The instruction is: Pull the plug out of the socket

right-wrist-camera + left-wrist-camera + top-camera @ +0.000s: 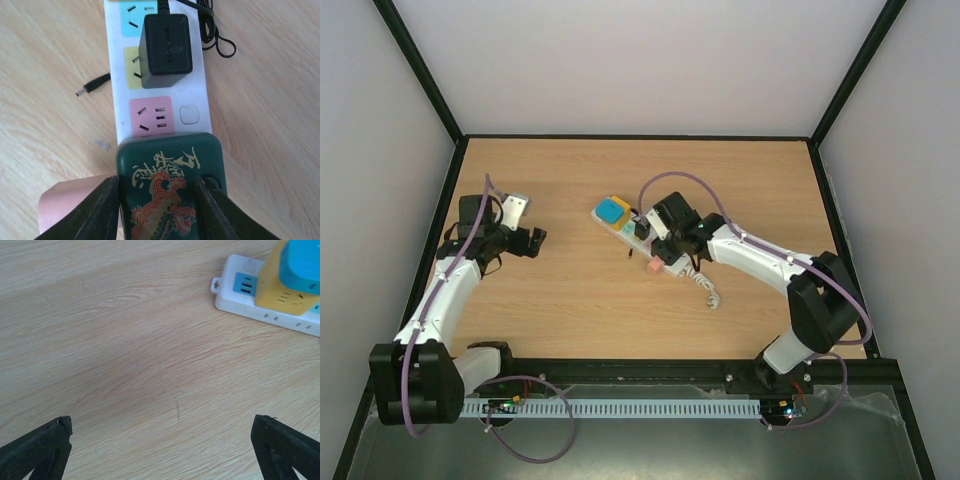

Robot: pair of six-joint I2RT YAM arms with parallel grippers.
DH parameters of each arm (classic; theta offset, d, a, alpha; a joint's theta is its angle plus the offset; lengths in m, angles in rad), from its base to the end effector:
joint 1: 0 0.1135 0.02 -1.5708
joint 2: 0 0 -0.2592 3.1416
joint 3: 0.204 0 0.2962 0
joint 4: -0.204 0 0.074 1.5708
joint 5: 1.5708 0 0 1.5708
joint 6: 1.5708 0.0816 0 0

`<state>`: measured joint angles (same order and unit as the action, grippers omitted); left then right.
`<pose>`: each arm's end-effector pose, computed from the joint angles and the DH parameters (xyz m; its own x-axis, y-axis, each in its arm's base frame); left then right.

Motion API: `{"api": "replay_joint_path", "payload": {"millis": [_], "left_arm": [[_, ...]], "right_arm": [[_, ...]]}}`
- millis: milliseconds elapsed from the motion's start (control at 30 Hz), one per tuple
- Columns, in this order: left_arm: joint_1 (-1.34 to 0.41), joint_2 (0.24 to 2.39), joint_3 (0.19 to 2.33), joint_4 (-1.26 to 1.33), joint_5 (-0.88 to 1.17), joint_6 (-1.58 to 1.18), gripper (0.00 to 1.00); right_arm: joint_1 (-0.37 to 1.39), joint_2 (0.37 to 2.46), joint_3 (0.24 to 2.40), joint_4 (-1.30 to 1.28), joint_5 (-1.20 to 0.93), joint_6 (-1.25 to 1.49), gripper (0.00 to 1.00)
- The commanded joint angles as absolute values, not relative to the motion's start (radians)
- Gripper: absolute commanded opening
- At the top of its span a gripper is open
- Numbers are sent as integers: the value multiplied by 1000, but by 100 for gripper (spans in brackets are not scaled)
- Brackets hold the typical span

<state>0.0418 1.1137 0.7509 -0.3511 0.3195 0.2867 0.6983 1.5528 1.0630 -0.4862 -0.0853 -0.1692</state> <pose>0.3134 -0.0125 0.2001 -0.5716 0.2448 -0.7831 0.3745 0.9271 0.0165 0.2916 0.2538 0.1605 -0.5113 -0.6482 -0.5642 -0.7743 0.6323 -0.0248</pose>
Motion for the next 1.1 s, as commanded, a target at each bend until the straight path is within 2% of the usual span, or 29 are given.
{"api": "replay_joint_path", "payload": {"millis": [0,233,367,467,700,900,1067], "left_arm": [[27,1121,783,-344,308,294,100],[-3,1142,802,-345,302,292,100],[-29,1142,796,-344,312,293,100],[-77,1133,798,-342,322,289,100],[-237,1132,799,-336,369,270,100],[-296,1159,780,-309,415,262,100],[-311,1168,769,-313,427,264,100]], "right_arm": [[692,1623,1114,-464,-94,-124,40],[654,1623,1181,-519,-256,-98,76],[576,1554,1210,-526,-363,-120,87],[521,1487,1153,-501,-386,-161,90],[393,1458,980,-500,-398,-297,91],[382,1481,890,-474,-487,-374,100],[383,1573,900,-465,-530,-369,100]]}}
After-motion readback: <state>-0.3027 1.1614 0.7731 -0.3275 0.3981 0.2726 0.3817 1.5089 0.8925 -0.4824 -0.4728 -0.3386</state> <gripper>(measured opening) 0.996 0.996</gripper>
